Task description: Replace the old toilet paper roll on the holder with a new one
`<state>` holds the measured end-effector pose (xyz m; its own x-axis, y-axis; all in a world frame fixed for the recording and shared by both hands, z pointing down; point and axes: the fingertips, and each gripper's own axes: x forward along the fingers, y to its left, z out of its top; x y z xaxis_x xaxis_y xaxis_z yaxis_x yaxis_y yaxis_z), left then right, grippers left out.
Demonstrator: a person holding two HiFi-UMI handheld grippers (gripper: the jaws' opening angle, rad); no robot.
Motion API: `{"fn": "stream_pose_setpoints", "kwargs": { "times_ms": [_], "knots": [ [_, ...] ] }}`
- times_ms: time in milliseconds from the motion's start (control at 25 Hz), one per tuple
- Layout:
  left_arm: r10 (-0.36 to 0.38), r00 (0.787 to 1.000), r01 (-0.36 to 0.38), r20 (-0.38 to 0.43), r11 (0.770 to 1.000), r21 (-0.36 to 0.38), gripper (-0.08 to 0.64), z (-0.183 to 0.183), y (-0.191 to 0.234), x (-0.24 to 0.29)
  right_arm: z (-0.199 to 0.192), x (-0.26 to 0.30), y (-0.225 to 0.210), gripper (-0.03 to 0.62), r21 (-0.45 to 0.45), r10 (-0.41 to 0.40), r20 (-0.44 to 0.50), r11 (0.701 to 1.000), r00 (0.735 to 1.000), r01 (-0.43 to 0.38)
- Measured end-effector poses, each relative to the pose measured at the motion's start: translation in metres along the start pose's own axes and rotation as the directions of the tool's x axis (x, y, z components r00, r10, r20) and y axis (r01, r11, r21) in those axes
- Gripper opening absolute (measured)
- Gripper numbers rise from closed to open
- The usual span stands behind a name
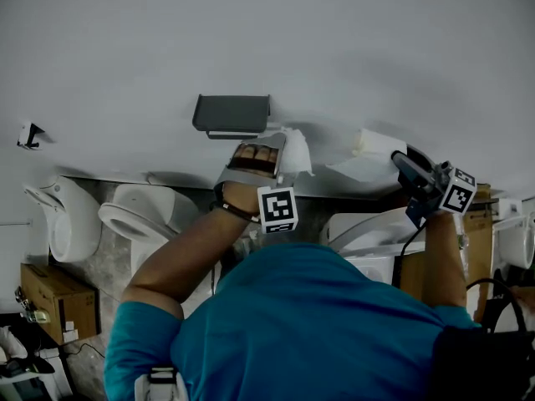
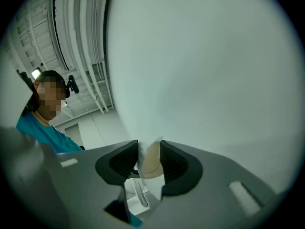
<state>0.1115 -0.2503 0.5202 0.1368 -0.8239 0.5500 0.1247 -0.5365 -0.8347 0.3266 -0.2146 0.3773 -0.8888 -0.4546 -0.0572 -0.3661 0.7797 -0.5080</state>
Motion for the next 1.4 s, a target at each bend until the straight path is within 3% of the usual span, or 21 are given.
{"fn": "stream_pose_setpoints", "kwargs": {
  "times_ms": [280, 840, 1040, 1200, 1320, 1400],
  "knots": [
    [0.013, 1.000, -0.012, -0.019, 0.999, 0.030, 0.437, -0.008, -0.008, 0.021, -0.006, 0.013, -0.002, 0.144, 0.013, 0.010, -0.003, 1.000, 1.000, -0.010],
    [0.055, 0.996, -0.056, -0.074, 0.998, -0.015, 0.437, -0.008, 0.014, 0.034, -0.012, 0.021, 0.003, 0.144, 0.036, 0.036, -0.011, 0.999, 0.999, -0.036],
    [0.081, 0.994, -0.080, -0.072, 0.997, 0.013, 0.437, -0.017, 0.006, 0.029, -0.013, 0.018, 0.000, 0.144, 0.037, 0.038, -0.010, 0.999, 0.999, -0.037],
    [0.095, 0.994, -0.097, -0.056, 0.995, -0.028, 0.436, -0.012, 0.008, 0.030, -0.012, 0.020, 0.002, 0.144, 0.037, 0.040, -0.014, 0.999, 0.999, -0.040],
    [0.134, 0.991, -0.135, -0.014, 0.984, -0.116, 0.437, -0.002, 0.018, 0.029, -0.013, 0.020, 0.004, 0.144, 0.041, 0.037, -0.015, 0.999, 0.999, -0.037],
    [0.135, 0.990, -0.137, -0.038, 0.988, -0.077, 0.436, -0.007, 0.013, 0.029, -0.014, 0.020, 0.004, 0.144, 0.044, 0.037, -0.016, 0.998, 0.999, -0.036]
  ]
}}
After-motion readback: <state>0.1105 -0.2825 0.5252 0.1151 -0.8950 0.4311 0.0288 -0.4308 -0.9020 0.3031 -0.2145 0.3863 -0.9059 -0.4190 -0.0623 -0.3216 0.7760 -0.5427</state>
